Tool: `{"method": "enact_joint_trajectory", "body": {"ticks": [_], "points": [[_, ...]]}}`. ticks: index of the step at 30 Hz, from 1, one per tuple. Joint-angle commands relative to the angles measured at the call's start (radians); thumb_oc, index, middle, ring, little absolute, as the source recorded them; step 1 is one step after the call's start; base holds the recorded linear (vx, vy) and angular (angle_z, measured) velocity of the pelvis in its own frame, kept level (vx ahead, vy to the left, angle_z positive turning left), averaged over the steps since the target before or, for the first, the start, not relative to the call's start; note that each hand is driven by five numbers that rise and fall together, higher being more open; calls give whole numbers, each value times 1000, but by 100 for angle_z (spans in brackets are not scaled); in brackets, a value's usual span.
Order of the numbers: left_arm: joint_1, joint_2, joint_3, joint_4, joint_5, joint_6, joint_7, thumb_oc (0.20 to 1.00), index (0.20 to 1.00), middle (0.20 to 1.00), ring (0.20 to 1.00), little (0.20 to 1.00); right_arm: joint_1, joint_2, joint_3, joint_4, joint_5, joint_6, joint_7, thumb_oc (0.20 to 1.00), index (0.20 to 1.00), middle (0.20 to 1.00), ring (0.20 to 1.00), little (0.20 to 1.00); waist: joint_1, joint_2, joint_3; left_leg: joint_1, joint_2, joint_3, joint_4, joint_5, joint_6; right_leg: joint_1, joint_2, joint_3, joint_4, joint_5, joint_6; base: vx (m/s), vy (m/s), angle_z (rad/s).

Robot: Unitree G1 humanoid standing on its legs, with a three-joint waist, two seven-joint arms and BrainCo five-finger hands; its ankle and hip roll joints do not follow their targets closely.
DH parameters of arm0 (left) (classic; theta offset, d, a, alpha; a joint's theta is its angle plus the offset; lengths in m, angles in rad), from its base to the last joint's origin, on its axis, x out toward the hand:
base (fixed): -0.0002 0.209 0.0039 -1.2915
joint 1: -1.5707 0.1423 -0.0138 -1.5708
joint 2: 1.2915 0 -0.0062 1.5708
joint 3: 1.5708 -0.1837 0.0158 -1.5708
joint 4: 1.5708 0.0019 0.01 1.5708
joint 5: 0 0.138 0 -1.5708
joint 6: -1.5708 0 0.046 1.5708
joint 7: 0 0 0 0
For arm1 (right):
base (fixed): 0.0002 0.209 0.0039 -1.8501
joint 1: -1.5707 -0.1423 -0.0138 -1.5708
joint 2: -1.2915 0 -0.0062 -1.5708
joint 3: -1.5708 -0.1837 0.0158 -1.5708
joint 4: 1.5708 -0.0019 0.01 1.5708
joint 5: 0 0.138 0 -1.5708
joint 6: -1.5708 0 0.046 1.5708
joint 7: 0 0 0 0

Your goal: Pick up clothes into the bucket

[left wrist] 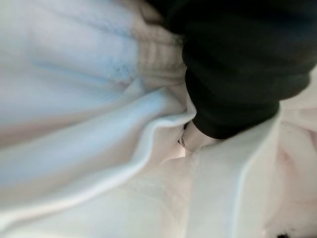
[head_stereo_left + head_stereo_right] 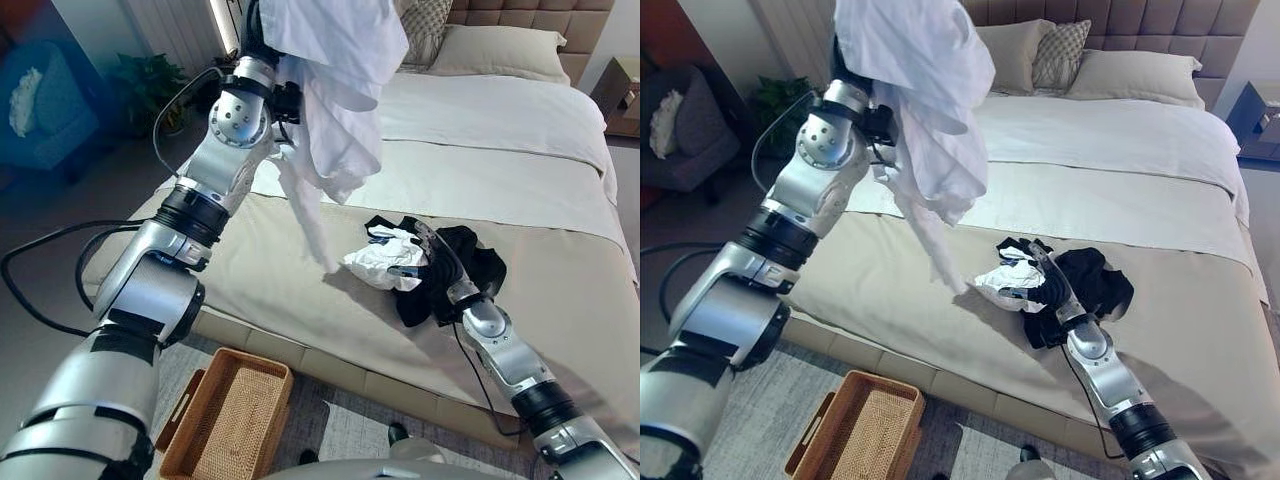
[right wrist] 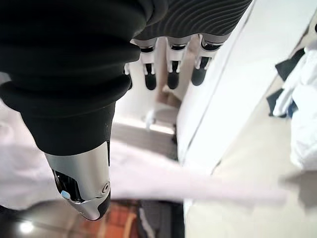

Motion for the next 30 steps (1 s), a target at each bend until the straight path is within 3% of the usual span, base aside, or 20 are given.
{"method": "enact_joint_trajectory", "body": {"ticks": [1,6,12,13,14,19,26,30], "points": [[-142,24,40,47,16,-91,40,200,200,200,200,200,-9,16,3,13,-36,-36,-5,1000,1000,1000,1000,1000,53,-53,-38,-38,-58,-47,122,-116,32,-19,-62,-31,109,-56,60,-1,6,9],[-53,95,96,-27,70,-105,68,200,200,200,200,200,17,34,11,113,-124,-36,-29,1000,1000,1000,1000,1000,67,-56,-30,-40,-61,-57,128,-118,31,-16,-64,-41,113,-59,58,-11,8,5],[231,360,235,-260,214,-148,87,200,200,200,200,200,86,60,17,445,-202,-26,-39,1000,1000,1000,1000,1000,106,-76,-2,-65,-61,-75,142,-117,26,-29,-64,-59,125,-60,55,-44,6,10],[232,360,236,-260,214,-148,87,200,200,200,200,200,85,60,18,446,-202,-26,-40,1000,1000,1000,1000,1000,105,-75,-2,-65,-61,-75,142,-117,26,-29,-64,-59,125,-60,55,-68,7,15],[337,419,313,-342,210,-170,91,200,200,200,200,200,114,83,-9,577,-200,-9,-53,1000,1000,1000,1000,1000,122,-84,12,-78,-62,-84,150,-117,25,-39,-63,-64,132,-61,52,-66,-1,16],[538,504,474,-473,211,-191,100,200,200,200,200,200,161,124,-19,747,-200,10,-43,1000,1000,1000,1000,1000,147,-99,40,-108,-62,-106,167,-115,23,-61,-59,-80,145,-63,44,-67,1,15],[809,490,705,-600,139,-228,82,200,200,200,200,200,198,124,-28,830,-234,25,-31,1000,1000,1000,1000,1000,181,-123,73,-153,-65,-143,196,-113,19,-88,-58,-105,170,-73,33,-43,-8,16],[902,421,733,-626,105,-220,45,200,200,200,200,200,188,108,-25,806,-241,19,-34,1000,1000,1000,1000,1000,195,-130,95,-177,-70,-163,214,-110,20,-107,-60,-119,199,-84,27,-44,-2,16]]}}
